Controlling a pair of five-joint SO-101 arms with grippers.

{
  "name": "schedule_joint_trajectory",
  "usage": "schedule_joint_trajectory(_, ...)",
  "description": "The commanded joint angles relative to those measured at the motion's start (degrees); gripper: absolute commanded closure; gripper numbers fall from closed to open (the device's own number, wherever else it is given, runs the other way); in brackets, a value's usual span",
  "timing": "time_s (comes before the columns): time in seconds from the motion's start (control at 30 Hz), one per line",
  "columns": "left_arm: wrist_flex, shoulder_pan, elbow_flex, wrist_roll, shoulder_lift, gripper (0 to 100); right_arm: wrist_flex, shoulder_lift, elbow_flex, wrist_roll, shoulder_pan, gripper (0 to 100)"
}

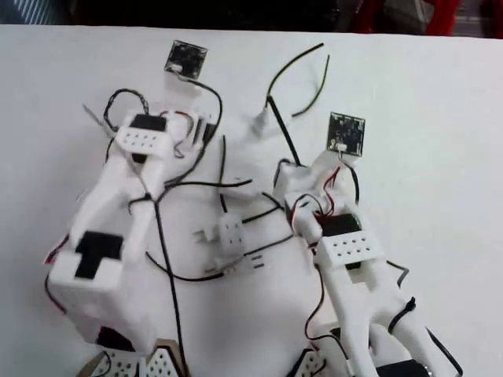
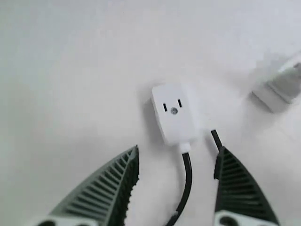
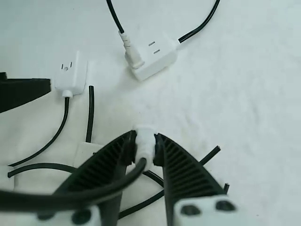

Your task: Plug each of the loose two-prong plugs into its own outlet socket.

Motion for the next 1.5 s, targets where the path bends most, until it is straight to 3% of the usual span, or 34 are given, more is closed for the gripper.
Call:
schedule_joint_trajectory(0.0,-4.0,0.4,-11.6,4.8,10.8,74,-1.1,0.0,-2.7,-0.3,0.5,98.2)
schedule_joint_trajectory(0.3,-4.0,0.2,-29.0,4.8,28.4,74,-0.9,0.0,-2.7,-0.2,0.5,98.2)
schedule_joint_trajectory(0.43,-3.9,0.2,-32.4,3.3,32.7,83,-0.8,0.0,-2.7,-0.1,0.5,98.2)
schedule_joint_trajectory(0.6,-2.8,0.2,-32.7,-5.5,33.5,98,-0.7,0.0,-2.7,-0.1,0.4,98.2)
schedule_joint_trajectory(0.73,2.8,0.2,-32.7,-6.2,30.4,98,-0.7,0.0,-2.5,-0.1,0.3,98.2)
schedule_joint_trajectory(1.1,27.7,0.7,-32.5,-6.6,8.1,98,-0.7,0.0,-2.5,-0.1,0.2,98.2)
schedule_joint_trajectory(1.27,35.7,2.3,-32.4,-12.5,-1.4,98,-0.7,0.3,-2.5,-0.1,0.2,98.2)
schedule_joint_trajectory(1.47,48.7,4.1,-32.3,-12.7,-10.0,98,-0.8,0.5,-2.5,-0.1,0.3,98.2)
